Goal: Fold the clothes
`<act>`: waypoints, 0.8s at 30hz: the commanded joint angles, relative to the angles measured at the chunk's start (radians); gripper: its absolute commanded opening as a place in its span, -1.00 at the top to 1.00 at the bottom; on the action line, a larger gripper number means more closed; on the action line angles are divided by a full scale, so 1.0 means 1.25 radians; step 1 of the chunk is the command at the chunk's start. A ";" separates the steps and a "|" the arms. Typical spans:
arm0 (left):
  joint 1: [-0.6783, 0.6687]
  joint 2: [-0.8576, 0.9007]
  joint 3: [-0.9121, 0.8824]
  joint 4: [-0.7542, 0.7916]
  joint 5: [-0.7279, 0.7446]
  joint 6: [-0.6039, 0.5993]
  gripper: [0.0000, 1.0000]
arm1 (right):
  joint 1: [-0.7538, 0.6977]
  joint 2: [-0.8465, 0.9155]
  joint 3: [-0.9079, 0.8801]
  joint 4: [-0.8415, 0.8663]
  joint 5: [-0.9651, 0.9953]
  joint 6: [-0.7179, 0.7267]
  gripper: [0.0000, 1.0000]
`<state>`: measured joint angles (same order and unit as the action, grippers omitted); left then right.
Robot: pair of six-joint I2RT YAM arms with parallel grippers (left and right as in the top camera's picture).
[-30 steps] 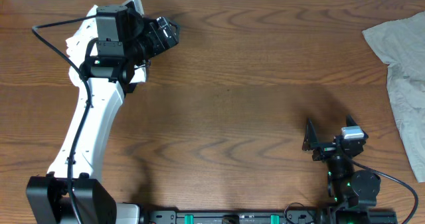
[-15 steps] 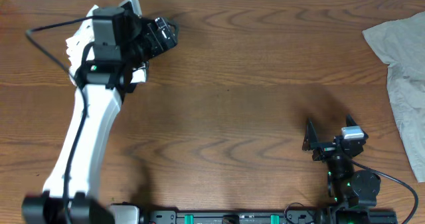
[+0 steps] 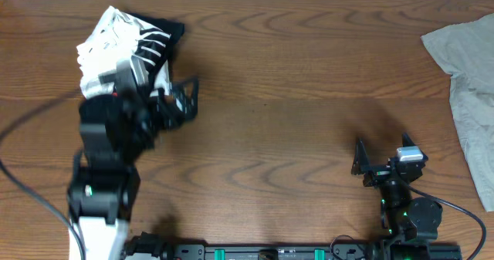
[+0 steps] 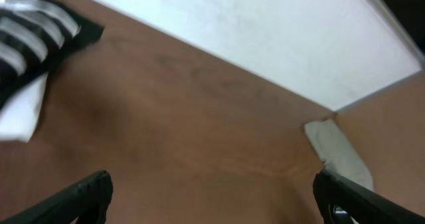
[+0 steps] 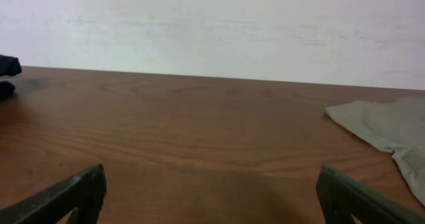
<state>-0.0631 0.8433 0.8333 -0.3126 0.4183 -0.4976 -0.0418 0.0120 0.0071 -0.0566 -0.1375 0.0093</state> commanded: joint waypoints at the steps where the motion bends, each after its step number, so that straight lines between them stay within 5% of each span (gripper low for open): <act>1: -0.005 -0.107 -0.108 0.000 -0.004 0.002 -0.96 | 0.008 -0.005 -0.001 -0.004 0.002 -0.014 -0.98; 16: -0.005 -0.446 -0.501 0.012 -0.153 0.002 -0.96 | 0.008 -0.005 -0.001 -0.004 0.002 -0.014 -0.98; 24: -0.005 -0.548 -0.590 0.165 -0.243 0.005 -0.96 | 0.008 -0.005 -0.001 -0.004 0.002 -0.014 -0.98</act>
<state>-0.0631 0.1898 0.1173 -0.1482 0.1902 -0.4976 -0.0418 0.0120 0.0071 -0.0570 -0.1375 0.0093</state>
